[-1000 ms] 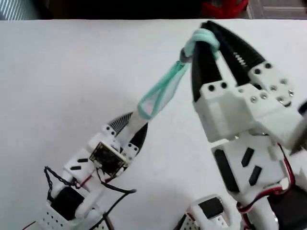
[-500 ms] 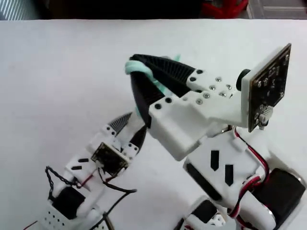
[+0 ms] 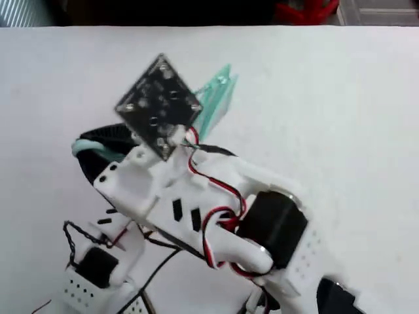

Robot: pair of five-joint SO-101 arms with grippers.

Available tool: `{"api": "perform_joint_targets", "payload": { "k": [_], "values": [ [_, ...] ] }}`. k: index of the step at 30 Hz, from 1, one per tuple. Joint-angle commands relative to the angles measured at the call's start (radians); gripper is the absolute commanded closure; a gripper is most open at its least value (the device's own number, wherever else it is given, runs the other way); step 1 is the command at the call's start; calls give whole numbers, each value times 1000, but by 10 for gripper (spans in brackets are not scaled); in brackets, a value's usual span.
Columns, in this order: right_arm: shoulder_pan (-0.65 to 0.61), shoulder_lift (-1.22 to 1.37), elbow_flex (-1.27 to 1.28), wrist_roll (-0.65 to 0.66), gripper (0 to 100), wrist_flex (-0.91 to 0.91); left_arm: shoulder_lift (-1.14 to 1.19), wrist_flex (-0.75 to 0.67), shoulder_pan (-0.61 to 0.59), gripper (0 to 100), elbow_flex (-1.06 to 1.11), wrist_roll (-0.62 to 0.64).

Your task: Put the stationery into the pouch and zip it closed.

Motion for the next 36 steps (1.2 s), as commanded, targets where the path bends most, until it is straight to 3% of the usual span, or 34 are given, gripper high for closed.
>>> {"api": "perform_joint_targets", "payload": {
  "k": [1, 6, 10, 18, 23, 28, 36],
  "values": [
    [-39, -4, -49, 84, 979, 33, 240, -84, -8, 976, -123, 25],
    [28, -47, -40, 95, 979, 58, 705, -180, -10, 976, -342, 32],
    [113, -47, -40, 98, 979, 65, 972, -236, -53, 976, -494, 107],
    [148, -35, -40, 94, 979, 8, 1029, -273, 30, 976, -566, 15],
    [125, 25, -35, 91, 979, 22, 1159, -158, 10, 976, -726, 101],
    [153, 48, -41, 98, 979, 21, 1230, -150, 5, 976, -746, 97],
    [16, 51, -150, 98, 979, 16, 1247, -144, 4, 976, -786, 97]
  ]
}}
